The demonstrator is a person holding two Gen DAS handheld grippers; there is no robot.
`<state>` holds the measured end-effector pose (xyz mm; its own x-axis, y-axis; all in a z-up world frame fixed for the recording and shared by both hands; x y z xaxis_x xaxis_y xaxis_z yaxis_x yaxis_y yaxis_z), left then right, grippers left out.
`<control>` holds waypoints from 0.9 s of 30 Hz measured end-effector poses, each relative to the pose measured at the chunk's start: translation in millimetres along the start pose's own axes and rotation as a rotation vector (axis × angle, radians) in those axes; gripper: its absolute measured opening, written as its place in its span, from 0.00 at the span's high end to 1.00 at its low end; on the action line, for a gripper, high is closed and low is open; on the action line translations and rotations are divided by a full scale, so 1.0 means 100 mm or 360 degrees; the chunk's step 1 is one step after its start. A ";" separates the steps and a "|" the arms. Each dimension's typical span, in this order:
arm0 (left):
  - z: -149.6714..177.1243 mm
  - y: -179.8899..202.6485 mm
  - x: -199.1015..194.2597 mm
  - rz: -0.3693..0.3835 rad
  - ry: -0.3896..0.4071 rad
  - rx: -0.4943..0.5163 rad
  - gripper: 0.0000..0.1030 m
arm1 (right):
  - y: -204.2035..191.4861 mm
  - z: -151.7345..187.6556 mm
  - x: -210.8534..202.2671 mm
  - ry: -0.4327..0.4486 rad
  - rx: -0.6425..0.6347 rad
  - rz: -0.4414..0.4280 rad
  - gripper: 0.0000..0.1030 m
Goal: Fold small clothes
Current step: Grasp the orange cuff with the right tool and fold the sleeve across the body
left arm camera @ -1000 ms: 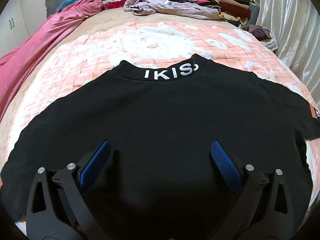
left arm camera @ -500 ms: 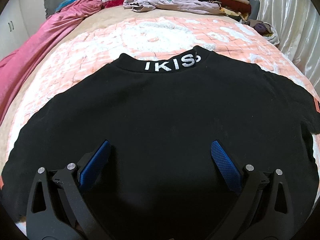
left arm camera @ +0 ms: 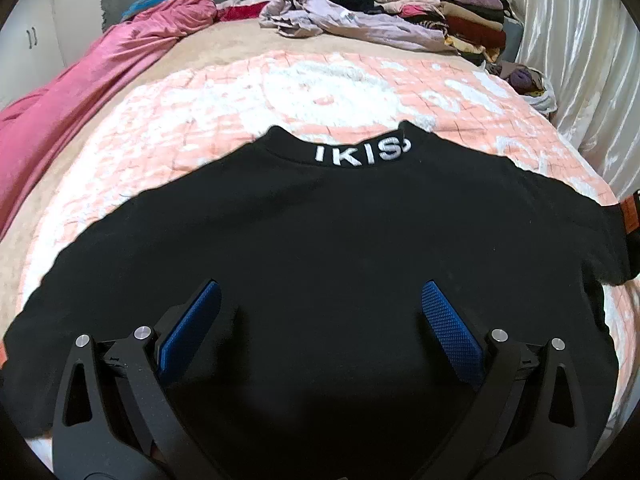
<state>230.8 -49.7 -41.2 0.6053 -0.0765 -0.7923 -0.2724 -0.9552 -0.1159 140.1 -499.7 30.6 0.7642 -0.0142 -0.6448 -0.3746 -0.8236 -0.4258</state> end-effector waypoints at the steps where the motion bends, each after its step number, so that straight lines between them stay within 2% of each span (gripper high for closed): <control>1: -0.01 -0.01 -0.02 -0.0006 0.0009 -0.0003 0.08 | -0.10 0.03 -0.01 -0.0009 -0.0017 -0.0024 0.83; 6: -0.04 -0.06 -0.12 -0.0015 0.0051 -0.0011 0.08 | -0.55 0.17 -0.01 -0.0062 -0.0128 -0.0135 0.84; 14: -0.04 -0.11 -0.14 0.0037 0.0067 -0.0030 0.08 | -1.29 0.52 0.12 -0.0197 -0.0291 -0.0320 0.84; 23: 0.00 -0.12 -0.10 0.0095 0.0048 -0.0040 0.08 | -2.02 0.92 0.47 -0.0375 -0.0428 -0.0431 0.84; 27: 0.00 -0.08 -0.09 0.0113 0.0050 -0.0009 0.08 | -2.21 1.02 0.62 -0.0455 -0.0432 -0.0465 0.82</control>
<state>227.1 -41.7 -33.3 0.6077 -0.1529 -0.7793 -0.3112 -0.9487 -0.0565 216.1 -260.6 19.9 0.6278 0.3645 -0.6877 0.0132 -0.8885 -0.4588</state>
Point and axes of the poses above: each gripper's, at about its wrist camera, not at the fingertips, and x roughly the way its jaws point, y to its right, z to its underside, the point moved 1 cm from there along x, roughly the way its jaws point, and after that the axes turned 13 degrees about x, right-handed, at the moved point
